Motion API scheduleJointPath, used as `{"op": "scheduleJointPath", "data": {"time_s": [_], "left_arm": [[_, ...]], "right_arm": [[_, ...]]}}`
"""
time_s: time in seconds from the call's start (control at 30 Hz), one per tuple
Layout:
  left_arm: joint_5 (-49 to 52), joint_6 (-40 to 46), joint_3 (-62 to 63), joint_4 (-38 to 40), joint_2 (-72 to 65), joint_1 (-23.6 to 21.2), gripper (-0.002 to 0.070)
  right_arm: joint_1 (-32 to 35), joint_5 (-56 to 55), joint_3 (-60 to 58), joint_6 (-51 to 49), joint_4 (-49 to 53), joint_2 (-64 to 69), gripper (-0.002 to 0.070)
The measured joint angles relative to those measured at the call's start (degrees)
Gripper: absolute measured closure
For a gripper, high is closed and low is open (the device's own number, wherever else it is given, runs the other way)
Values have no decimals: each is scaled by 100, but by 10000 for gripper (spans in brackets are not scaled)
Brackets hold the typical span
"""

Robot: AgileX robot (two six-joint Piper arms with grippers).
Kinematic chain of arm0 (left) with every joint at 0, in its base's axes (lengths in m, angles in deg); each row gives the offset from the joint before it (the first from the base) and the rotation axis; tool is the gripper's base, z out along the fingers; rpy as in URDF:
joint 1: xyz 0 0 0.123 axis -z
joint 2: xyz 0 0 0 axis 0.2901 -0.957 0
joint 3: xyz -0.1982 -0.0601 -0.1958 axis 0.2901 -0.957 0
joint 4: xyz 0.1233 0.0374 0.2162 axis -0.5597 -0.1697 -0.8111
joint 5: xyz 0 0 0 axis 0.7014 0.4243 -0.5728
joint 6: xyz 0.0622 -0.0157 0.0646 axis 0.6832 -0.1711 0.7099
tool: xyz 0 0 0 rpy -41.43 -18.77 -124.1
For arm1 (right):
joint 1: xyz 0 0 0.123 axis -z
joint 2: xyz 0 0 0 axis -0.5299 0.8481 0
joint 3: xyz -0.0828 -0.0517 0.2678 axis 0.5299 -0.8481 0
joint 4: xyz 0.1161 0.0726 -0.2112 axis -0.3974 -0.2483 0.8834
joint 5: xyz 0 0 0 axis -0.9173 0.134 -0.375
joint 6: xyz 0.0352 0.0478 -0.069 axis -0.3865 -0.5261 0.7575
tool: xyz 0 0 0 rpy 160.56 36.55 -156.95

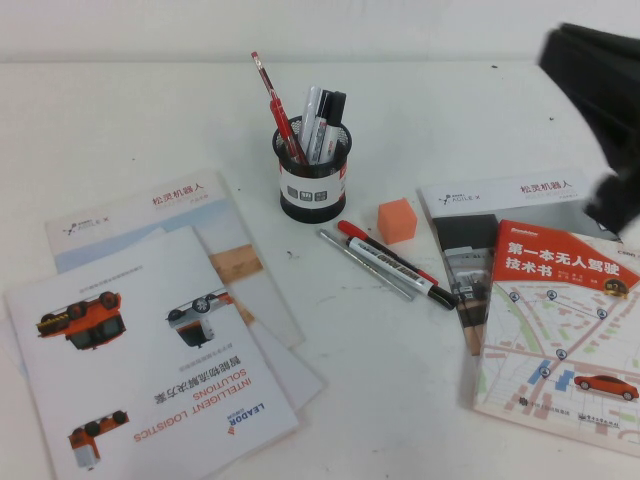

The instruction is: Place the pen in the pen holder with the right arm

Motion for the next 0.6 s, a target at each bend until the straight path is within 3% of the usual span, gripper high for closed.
{"op": "scheduleJointPath", "data": {"time_s": [0.17, 0.6], "left_arm": [[0, 0, 0, 0, 0, 0, 678], [0, 0, 0, 0, 0, 0, 677]], "right_arm": [[0, 223, -468, -53, 164, -880, 695], [0, 2220, -1486, -428, 375, -2268, 695]]}}
